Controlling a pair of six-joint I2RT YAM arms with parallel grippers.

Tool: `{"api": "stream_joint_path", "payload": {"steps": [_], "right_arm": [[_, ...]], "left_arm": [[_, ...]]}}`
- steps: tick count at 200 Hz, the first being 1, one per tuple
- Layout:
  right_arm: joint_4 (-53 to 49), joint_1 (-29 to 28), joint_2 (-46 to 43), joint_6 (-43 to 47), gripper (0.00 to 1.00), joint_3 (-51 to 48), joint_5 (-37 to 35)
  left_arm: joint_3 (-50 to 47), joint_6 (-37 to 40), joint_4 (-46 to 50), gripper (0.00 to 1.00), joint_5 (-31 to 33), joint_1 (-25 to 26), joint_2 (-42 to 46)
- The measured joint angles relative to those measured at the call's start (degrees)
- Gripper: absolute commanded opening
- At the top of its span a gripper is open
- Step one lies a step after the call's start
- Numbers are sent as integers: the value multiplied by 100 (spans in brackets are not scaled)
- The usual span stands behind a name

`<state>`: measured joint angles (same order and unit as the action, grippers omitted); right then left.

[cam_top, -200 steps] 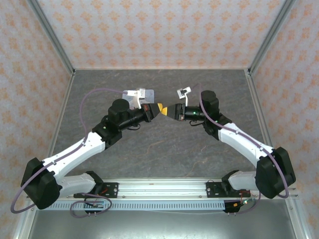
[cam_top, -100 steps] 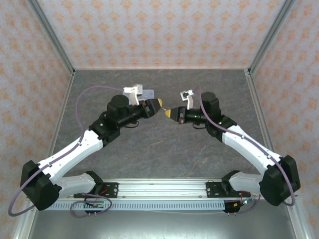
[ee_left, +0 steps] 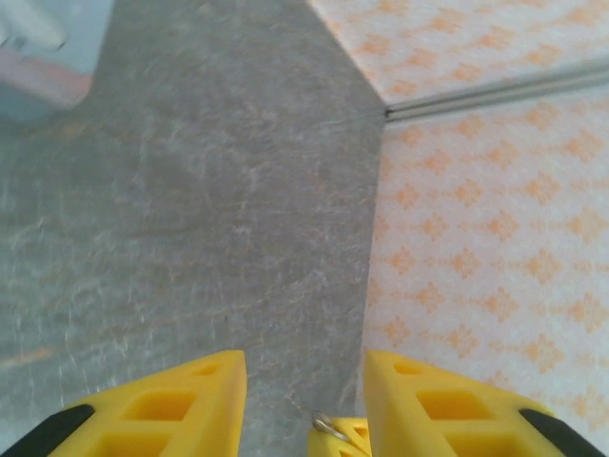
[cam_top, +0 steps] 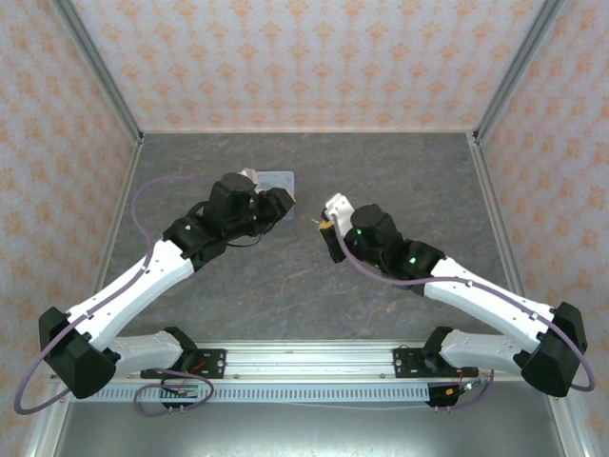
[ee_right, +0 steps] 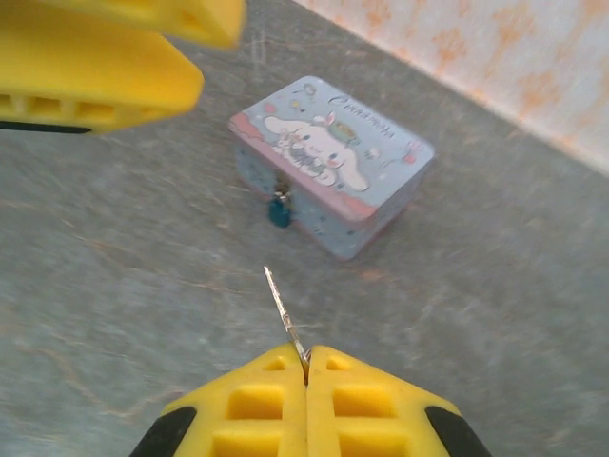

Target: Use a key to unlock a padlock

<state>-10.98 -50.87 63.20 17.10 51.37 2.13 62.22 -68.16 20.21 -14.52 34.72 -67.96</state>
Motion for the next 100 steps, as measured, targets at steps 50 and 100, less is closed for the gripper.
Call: {"api": "stream_joint_path", "payload": {"steps": [50, 100], "right_arm": [[417, -608, 398, 1639, 0, 7, -1263], [761, -778, 835, 2205, 0, 28, -1639]], "left_arm": [[0, -1113, 254, 38, -140, 7, -243], [-2, -1683, 210, 37, -369, 90, -490]]}}
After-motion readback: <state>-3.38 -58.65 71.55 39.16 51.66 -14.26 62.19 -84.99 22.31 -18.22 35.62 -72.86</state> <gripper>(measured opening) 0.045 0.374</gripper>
